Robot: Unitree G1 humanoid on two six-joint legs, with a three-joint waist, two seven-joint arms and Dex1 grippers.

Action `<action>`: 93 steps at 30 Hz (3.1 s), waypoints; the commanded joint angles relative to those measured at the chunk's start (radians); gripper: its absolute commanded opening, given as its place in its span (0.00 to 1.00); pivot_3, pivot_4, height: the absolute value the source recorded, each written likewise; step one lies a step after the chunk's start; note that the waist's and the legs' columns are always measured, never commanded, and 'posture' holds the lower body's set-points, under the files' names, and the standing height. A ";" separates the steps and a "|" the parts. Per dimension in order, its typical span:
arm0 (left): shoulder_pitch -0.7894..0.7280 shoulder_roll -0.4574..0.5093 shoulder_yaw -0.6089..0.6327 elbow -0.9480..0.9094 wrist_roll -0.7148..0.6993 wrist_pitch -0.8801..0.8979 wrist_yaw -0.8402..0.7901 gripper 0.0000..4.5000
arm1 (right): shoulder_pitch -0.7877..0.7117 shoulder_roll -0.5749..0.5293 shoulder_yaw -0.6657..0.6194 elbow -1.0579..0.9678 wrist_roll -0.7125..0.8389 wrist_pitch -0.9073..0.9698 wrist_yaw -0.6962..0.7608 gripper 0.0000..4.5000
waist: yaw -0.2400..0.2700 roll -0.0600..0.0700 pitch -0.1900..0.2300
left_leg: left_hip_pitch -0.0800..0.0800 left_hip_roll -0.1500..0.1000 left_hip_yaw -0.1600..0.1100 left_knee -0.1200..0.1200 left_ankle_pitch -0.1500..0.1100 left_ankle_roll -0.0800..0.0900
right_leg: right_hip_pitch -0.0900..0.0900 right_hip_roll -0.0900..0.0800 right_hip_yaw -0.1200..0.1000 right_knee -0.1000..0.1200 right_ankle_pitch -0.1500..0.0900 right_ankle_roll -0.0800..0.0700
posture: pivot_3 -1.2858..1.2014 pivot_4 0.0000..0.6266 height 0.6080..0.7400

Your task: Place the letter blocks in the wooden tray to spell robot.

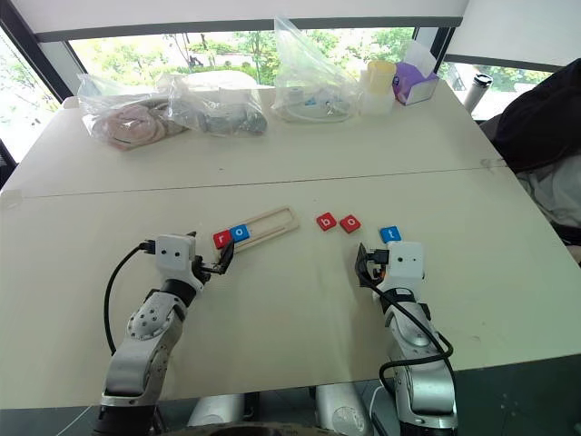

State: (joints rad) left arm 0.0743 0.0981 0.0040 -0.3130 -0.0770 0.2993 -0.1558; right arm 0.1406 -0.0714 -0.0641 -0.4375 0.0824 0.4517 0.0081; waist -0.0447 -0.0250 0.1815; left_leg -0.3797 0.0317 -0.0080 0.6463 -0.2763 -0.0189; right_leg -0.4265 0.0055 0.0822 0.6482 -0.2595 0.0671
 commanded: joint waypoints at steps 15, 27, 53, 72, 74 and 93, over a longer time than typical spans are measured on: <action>0.002 0.006 0.003 -0.041 -0.012 -0.007 -0.006 1.00 | -0.005 -0.001 0.006 -0.049 -0.003 -0.010 0.001 0.91 | 0.000 0.000 0.000 | 0.000 0.000 0.000 0.000 0.000 0.000 | 0.000 0.000 0.000 0.000 0.000 0.000 | 0.52 0.24 1.00; -0.015 0.068 0.013 -0.020 0.001 -0.077 -0.055 1.00 | -0.007 -0.042 0.014 -0.058 -0.037 -0.037 0.019 0.91 | 0.000 0.000 0.000 | -0.001 0.000 0.000 0.000 0.000 0.000 | -0.001 0.000 0.000 0.000 0.000 0.000 | 0.52 0.24 1.00; -0.508 0.637 -0.030 0.647 -0.232 -0.173 -1.111 1.00 | -0.169 -0.444 0.114 -0.202 0.139 0.091 0.507 0.91 | 0.000 -0.001 0.004 | -0.008 -0.002 0.000 0.001 0.000 0.000 | -0.005 0.000 -0.002 -0.001 0.003 -0.003 | 0.52 0.24 1.00; -0.591 0.529 -0.088 0.853 -0.107 -0.352 -1.117 1.00 | -0.147 -0.445 0.174 -0.228 0.103 0.102 0.471 0.91 | 0.002 -0.001 0.003 | -0.010 -0.002 -0.002 0.005 0.000 0.000 | -0.007 0.001 -0.003 0.003 0.005 0.000 | 0.52 0.24 1.00; -0.588 0.524 -0.088 0.852 -0.108 -0.351 -1.116 1.00 | -0.148 -0.444 0.176 -0.226 0.102 0.102 0.472 0.91 | 0.002 -0.001 0.003 | -0.010 -0.002 -0.002 0.005 0.000 0.000 | -0.007 0.001 -0.003 0.003 0.005 0.000 | 0.52 0.24 1.00; -0.593 0.490 -0.138 0.941 -0.020 -0.409 -1.073 1.00 | -0.150 -0.447 0.196 -0.227 0.081 0.100 0.474 0.91 | 0.005 -0.001 0.000 | -0.003 -0.002 -0.002 0.006 0.000 0.000 | 0.000 0.001 -0.003 0.003 0.005 0.000 | 0.52 0.24 1.00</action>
State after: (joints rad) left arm -0.5329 0.5889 -0.0981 0.5917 -0.1594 -0.1063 -1.2436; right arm -0.0055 -0.5167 0.1349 -0.6257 0.1681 0.5626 0.4819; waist -0.0395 -0.0263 0.1811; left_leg -0.3815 0.0297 -0.0101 0.6518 -0.2760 -0.0184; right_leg -0.4256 0.0065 0.0788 0.6516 -0.2544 0.0670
